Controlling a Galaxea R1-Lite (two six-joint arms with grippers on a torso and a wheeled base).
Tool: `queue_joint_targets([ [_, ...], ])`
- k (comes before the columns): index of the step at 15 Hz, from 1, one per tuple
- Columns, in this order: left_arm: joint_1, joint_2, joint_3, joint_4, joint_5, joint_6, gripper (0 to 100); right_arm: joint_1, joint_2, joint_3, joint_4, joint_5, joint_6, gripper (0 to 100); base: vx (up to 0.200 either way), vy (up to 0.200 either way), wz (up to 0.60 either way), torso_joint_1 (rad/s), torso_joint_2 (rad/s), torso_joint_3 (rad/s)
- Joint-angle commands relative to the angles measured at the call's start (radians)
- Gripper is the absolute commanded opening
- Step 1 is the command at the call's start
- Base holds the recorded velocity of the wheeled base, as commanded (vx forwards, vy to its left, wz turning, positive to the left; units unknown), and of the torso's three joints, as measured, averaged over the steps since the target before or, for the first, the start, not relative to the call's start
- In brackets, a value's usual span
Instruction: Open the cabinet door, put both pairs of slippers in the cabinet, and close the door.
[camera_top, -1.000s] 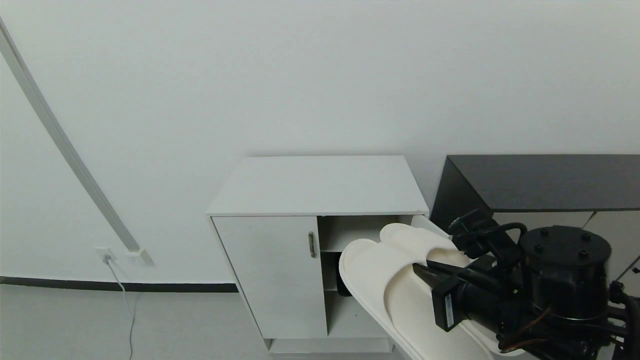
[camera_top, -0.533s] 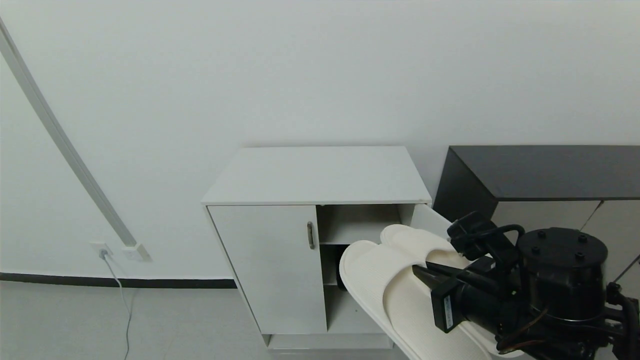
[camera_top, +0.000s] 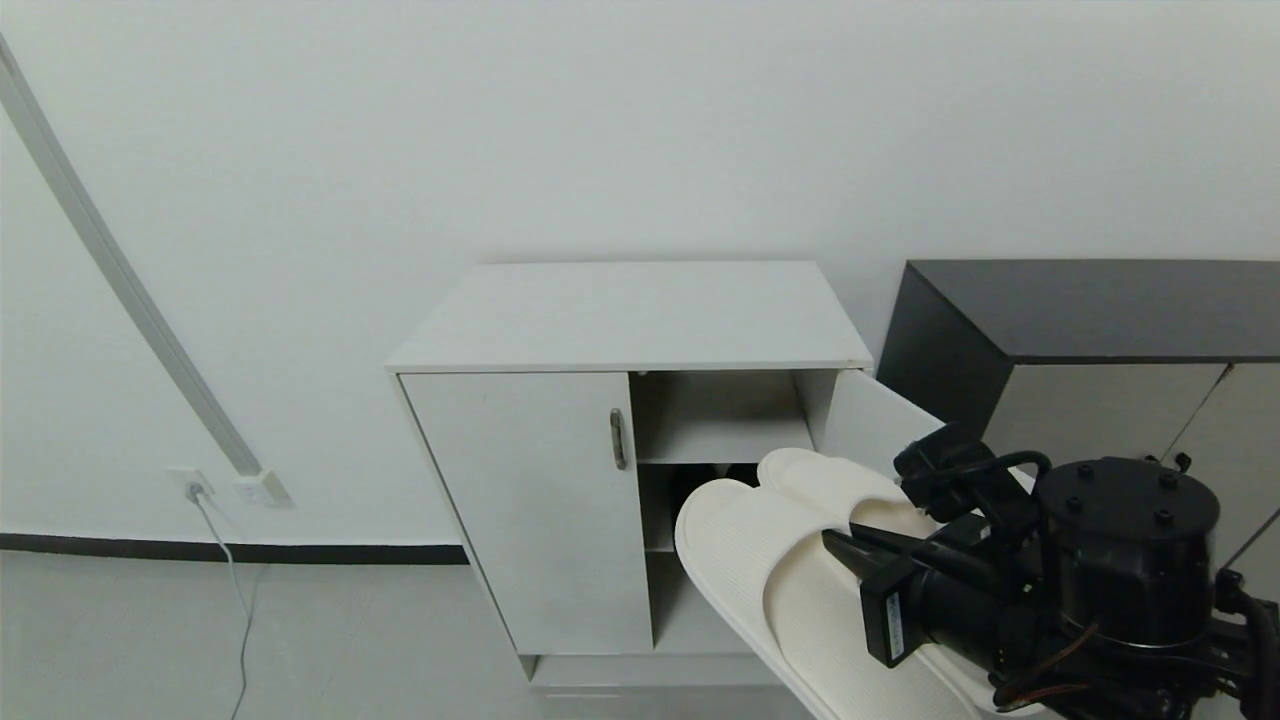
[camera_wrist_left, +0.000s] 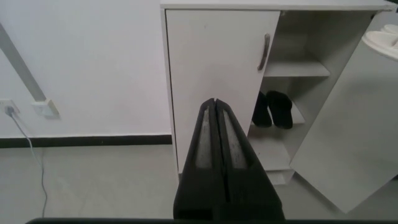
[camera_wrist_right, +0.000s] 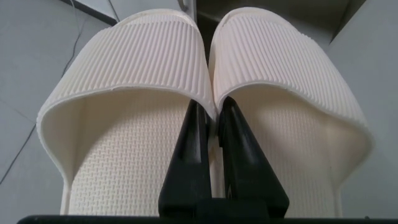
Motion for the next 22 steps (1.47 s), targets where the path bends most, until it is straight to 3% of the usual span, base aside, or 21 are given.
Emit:
queue_joint_targets([
  [1,0.000,0.000,0.000,0.000,0.000,0.000,0,-0.001,0.001,0.000,-0.001,0.000,0.000,0,0.000,0.000,0.00,-0.227,0.55,0.320],
  [13,0.000,0.002,0.000,0.000,0.000,-0.002,0,-0.001,0.003,0.002,-0.001,0.000,-0.011,0,0.000,0.000,0.00,-0.195,0.52,0.322],
  [22,0.000,0.002,0.000,0.000,-0.002,-0.002,0,-0.001,0.009,0.006,-0.001,0.001,-0.012,0,0.000,0.000,0.00,-0.116,0.46,0.348],
])
